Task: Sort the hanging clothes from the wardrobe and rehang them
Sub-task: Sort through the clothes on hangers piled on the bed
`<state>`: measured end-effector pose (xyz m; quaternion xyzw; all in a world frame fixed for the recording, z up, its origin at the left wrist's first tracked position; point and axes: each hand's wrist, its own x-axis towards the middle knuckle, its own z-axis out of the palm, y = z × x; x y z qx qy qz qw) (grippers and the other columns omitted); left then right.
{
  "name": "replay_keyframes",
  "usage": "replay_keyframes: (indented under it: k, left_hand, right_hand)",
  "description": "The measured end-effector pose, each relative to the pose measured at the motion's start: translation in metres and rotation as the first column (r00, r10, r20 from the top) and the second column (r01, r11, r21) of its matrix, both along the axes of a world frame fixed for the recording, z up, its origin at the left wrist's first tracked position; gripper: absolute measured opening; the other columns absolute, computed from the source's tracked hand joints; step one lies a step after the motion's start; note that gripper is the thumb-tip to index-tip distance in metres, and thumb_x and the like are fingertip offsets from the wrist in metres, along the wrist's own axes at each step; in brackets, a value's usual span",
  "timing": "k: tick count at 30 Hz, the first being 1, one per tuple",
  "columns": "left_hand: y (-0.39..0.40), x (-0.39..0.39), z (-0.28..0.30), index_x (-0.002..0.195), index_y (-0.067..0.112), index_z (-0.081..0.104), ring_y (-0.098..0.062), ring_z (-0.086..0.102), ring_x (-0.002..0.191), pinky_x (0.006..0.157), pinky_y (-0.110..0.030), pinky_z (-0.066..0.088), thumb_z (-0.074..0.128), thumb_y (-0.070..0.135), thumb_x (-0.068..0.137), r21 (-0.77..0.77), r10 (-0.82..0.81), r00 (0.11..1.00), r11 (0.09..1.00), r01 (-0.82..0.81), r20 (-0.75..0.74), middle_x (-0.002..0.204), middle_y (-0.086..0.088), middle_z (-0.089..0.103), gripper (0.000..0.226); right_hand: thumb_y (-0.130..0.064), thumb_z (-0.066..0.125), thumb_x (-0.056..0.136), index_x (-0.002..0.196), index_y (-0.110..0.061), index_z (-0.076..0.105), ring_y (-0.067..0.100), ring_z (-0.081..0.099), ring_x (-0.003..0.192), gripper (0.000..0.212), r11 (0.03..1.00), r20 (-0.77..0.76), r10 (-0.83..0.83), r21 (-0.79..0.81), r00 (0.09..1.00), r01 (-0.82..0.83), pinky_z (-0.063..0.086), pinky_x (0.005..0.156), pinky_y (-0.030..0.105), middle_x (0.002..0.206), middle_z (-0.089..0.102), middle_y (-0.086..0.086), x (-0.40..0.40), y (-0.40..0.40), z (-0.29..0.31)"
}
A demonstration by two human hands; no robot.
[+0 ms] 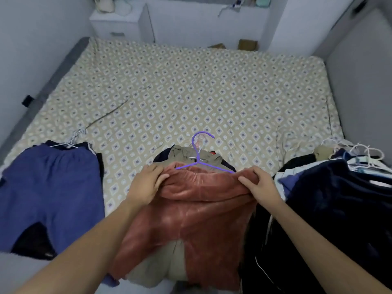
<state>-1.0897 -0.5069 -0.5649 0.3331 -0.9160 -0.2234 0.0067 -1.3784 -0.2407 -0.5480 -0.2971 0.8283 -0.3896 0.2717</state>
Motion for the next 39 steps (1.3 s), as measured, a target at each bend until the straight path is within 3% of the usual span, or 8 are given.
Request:
replay_keyframes:
  k: [6,10,16,20,26,29,32,39]
  left_hand:
    - [0.095,0.074,0.114,0.085,0.031,0.042,-0.021,0.05,0.082,0.069,-0.04,0.036,0.036,0.053,0.104,-0.102,0.085,0.975,0.989,-0.107,-0.205,0.083,0.011,0.048,0.03]
    - [0.155,0.129,0.184,0.084,0.032,0.038,-0.022,0.05,0.085,0.066,-0.042,0.038,0.039,0.05,0.103,-0.239,0.122,0.965,0.954,-0.178,-0.234,0.084,0.012,0.046,0.026]
    - [0.22,0.204,0.262,0.086,0.03,0.039,-0.025,0.052,0.083,0.068,-0.049,0.044,0.035,0.054,0.104,-0.343,0.215,0.933,0.887,-0.31,-0.29,0.085,0.006,0.05,0.03]
    - [0.243,0.247,0.304,0.086,0.031,0.041,-0.02,0.049,0.082,0.068,-0.048,0.043,0.033,0.057,0.104,-0.401,0.249,0.925,0.846,-0.352,-0.286,0.085,0.007,0.049,0.032]
    - [0.235,0.349,0.33,0.085,0.036,0.033,-0.021,0.051,0.085,0.071,-0.049,0.048,0.036,0.057,0.104,-0.38,0.328,0.882,0.81,-0.447,-0.338,0.086,0.009,0.047,0.028]
    - [0.225,0.406,0.332,0.094,0.025,0.052,-0.02,0.052,0.093,0.075,-0.043,0.046,0.036,0.058,0.102,-0.347,0.393,0.836,0.778,-0.524,-0.382,0.093,0.011,0.053,0.037]
    - [0.214,0.458,0.337,0.098,0.026,0.053,-0.023,0.056,0.097,0.073,-0.036,0.038,0.04,0.055,0.103,-0.358,0.424,0.812,0.743,-0.565,-0.401,0.097,0.008,0.057,0.033]
    - [0.158,0.559,0.342,0.083,0.031,0.041,-0.021,0.053,0.08,0.069,-0.038,0.037,0.048,0.06,0.099,-0.319,0.5,0.775,0.716,-0.621,-0.387,0.08,0.012,0.05,0.034]
  right_hand:
    - [-0.036,0.077,0.091,0.092,-0.026,0.064,0.012,0.066,0.083,0.016,0.986,-0.049,0.157,-0.056,0.986,-0.16,0.053,0.085,0.042,0.086,0.071,-0.009,0.045,0.073,0.097]
    - [-0.044,0.063,0.101,0.1,-0.022,0.051,0.02,0.058,0.09,0.025,0.935,-0.245,0.354,0.058,0.903,-0.351,0.036,0.073,0.038,0.092,0.064,-0.003,0.096,0.115,0.157]
    - [-0.045,0.058,0.102,0.108,-0.02,0.049,0.03,0.06,0.101,0.027,0.868,-0.44,0.465,0.053,0.769,-0.494,0.041,0.079,0.041,0.105,0.066,0.006,0.164,0.124,0.232]
    - [-0.047,0.057,0.1,0.101,-0.031,0.045,0.027,0.063,0.101,0.02,0.806,-0.46,0.521,-0.011,0.719,-0.592,0.046,0.08,0.043,0.102,0.067,-0.001,0.216,0.107,0.269]
    - [-0.04,0.066,0.098,0.106,-0.03,0.063,0.026,0.064,0.095,0.013,0.748,-0.543,0.52,-0.083,0.659,-0.659,0.035,0.071,0.035,0.095,0.068,-0.003,0.287,0.068,0.308]
    - [-0.043,0.066,0.097,0.105,-0.032,0.065,0.023,0.066,0.095,0.014,0.72,-0.552,0.528,-0.112,0.646,-0.684,0.044,0.074,0.039,0.095,0.069,-0.006,0.332,0.041,0.318]
    - [-0.051,0.062,0.096,0.104,-0.028,0.063,0.024,0.066,0.093,0.025,0.708,-0.575,0.516,-0.131,0.635,-0.694,0.048,0.075,0.043,0.093,0.071,-0.005,0.381,0.009,0.321]
    - [-0.048,0.066,0.095,0.102,-0.029,0.061,0.021,0.065,0.087,0.02,0.692,-0.514,0.554,-0.152,0.655,-0.705,0.047,0.073,0.042,0.086,0.068,-0.011,0.499,-0.058,0.318]
